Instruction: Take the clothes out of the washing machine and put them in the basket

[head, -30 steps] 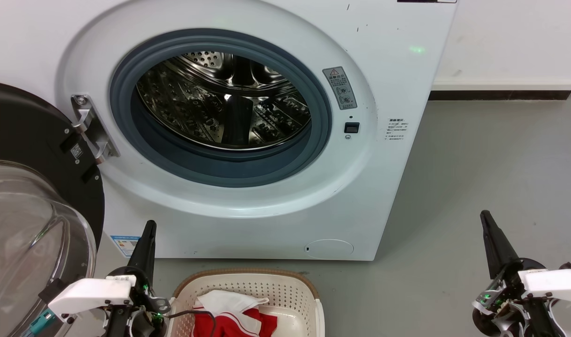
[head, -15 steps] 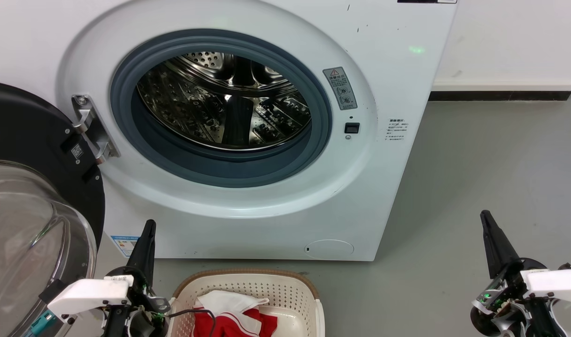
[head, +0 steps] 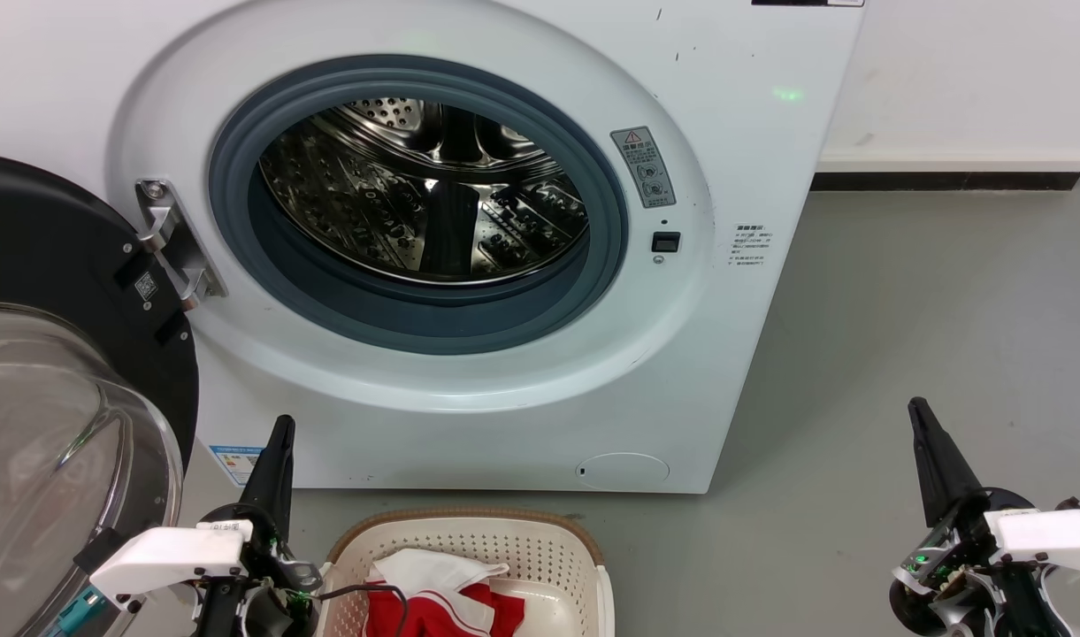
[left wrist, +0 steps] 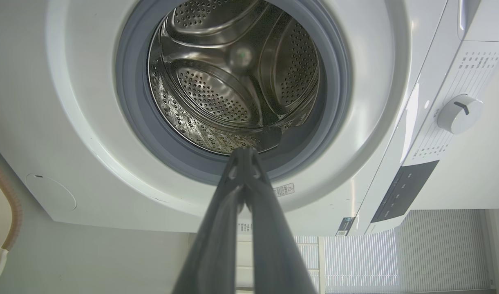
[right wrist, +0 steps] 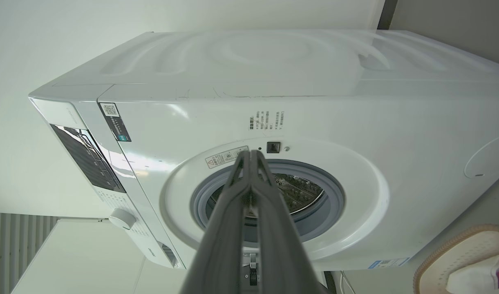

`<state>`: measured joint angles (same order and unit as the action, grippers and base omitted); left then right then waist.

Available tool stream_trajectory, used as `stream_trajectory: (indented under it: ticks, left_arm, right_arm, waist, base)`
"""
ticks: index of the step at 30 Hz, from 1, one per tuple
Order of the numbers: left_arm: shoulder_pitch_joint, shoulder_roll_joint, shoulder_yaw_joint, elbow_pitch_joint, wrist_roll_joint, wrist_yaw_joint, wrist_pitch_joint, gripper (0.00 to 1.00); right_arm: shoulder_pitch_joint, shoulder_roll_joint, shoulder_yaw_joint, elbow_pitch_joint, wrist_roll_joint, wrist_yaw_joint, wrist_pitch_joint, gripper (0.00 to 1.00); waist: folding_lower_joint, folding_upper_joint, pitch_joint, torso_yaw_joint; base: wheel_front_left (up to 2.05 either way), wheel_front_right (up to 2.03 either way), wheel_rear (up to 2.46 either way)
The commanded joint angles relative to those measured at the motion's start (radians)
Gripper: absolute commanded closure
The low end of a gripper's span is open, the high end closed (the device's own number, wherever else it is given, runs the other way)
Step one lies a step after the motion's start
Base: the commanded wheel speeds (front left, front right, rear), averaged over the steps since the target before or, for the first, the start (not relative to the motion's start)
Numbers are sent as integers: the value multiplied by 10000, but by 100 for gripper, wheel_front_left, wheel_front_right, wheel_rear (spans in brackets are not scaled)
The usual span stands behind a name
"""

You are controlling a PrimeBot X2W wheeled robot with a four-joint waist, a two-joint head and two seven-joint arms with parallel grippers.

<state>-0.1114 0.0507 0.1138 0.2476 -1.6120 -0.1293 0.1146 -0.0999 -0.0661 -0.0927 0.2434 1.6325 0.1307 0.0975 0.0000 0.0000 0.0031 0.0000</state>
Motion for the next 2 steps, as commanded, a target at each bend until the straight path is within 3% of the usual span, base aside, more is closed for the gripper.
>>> stream_trajectory:
  ticks: [1, 2]
  left_arm:
    - [51, -13, 32, -38, -17, -43, 33, 100]
    - [52, -13, 32, -38, -17, -43, 32, 100]
  right_arm:
    - [-131, 15, -21, 22, -54, 0, 27, 100]
    - [-130, 17, -25, 21, -53, 0, 29, 100]
  waist:
    - [0, 0, 0, 0]
    - [0, 0, 0, 0]
  base:
    - [0, 0, 0]
    - [0, 0, 0]
